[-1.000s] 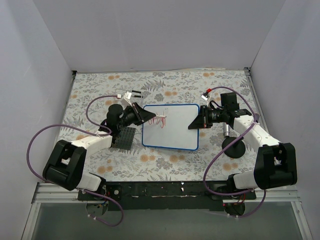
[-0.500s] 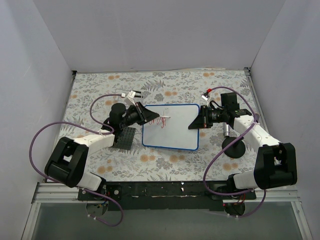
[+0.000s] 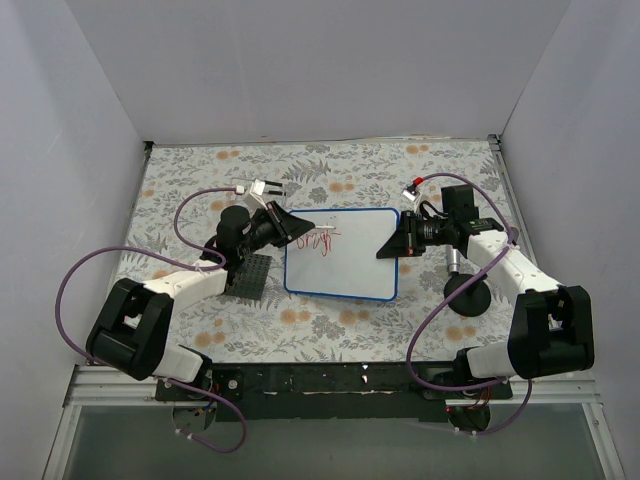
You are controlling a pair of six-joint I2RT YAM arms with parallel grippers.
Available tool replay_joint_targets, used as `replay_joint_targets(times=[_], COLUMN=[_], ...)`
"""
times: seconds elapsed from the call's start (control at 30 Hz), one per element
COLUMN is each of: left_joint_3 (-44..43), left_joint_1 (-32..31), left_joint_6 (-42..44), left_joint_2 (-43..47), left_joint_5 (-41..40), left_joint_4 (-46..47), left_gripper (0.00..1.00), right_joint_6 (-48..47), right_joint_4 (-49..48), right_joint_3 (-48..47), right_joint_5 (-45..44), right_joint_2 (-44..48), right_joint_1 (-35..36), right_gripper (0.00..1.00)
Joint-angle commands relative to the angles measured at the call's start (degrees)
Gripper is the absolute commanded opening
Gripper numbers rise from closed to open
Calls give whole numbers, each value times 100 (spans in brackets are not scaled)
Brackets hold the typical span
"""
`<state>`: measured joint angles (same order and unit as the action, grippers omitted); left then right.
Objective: Write a sentence on the whiteboard
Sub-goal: Write with the whiteboard marker without the cap on the whiteboard.
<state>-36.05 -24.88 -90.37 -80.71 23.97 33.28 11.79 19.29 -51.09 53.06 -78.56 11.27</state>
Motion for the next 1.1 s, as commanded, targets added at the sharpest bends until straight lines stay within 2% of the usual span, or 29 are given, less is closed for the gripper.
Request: replay_joint_targets(times=[0.0, 1.07], left_joint_3=[-182, 125], left_joint_1=[19, 10], left_joint_6=[177, 485], left_joint_2=[64, 169], left_joint_5=[-155, 697], left_joint_4=[-233, -946], left_gripper=[0, 0], right_joint_6=[-168, -142], right_joint_4=[-206, -206], right_joint_3=[-33, -33], right_joint_5=[73, 73], right_joint_2=[184, 192], right_joint_1=[-10, -10], right_gripper=[1, 1])
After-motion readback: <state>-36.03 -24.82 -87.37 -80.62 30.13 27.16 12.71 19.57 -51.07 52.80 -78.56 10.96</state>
